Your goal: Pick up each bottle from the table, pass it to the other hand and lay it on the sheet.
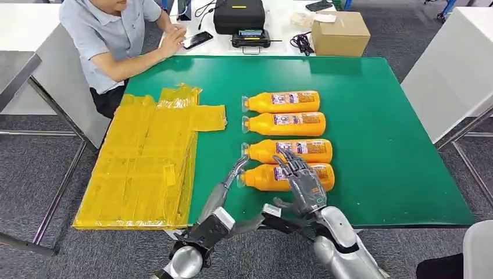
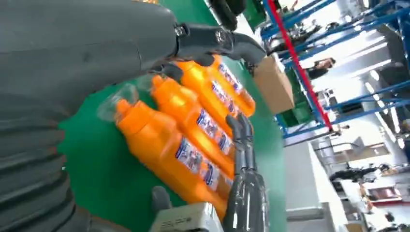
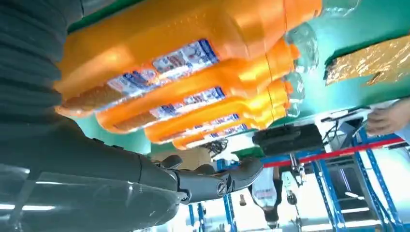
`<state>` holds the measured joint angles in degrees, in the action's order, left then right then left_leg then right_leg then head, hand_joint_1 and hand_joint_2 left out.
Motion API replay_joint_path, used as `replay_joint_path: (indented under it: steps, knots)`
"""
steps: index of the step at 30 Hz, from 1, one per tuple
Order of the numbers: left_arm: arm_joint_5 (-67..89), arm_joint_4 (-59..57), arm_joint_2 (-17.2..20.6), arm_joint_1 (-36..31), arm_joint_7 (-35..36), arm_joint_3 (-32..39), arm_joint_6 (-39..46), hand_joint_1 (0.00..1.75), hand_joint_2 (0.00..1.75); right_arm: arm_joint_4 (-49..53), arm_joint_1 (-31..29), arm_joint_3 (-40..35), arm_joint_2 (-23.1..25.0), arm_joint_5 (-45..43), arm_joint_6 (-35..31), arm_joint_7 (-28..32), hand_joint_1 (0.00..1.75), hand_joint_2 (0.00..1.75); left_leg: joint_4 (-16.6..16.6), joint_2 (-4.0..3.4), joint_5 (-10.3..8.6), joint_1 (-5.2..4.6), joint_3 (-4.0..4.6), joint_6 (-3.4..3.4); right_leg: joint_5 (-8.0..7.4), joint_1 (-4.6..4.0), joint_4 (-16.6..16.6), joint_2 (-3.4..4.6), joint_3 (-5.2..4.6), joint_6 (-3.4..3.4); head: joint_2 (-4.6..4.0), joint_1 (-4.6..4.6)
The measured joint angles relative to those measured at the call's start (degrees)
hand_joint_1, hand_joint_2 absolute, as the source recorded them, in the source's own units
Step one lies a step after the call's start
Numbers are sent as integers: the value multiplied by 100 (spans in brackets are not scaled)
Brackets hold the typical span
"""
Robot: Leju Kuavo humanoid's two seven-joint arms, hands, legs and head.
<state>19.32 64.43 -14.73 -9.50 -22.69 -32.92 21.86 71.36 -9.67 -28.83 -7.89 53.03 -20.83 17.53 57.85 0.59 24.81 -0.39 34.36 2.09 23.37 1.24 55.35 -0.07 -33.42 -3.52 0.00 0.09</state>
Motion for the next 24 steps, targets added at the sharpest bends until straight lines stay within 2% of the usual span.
replay_joint_path:
  steps: [11,24]
  knots:
    - [109,140,22,130,146,2,79,0,175,577,55,201,-665,568,632,-684,0,175,0,0,1,-4,1,1,0,4,-1,0,0,0,0,0]
    - [44,170,24,164,142,22,-112,0,175,232,-118,428,-1132,219,1396,-643,0,175,0,2,1,-5,2,1,0,5,0,-2,0,-1,0,0]
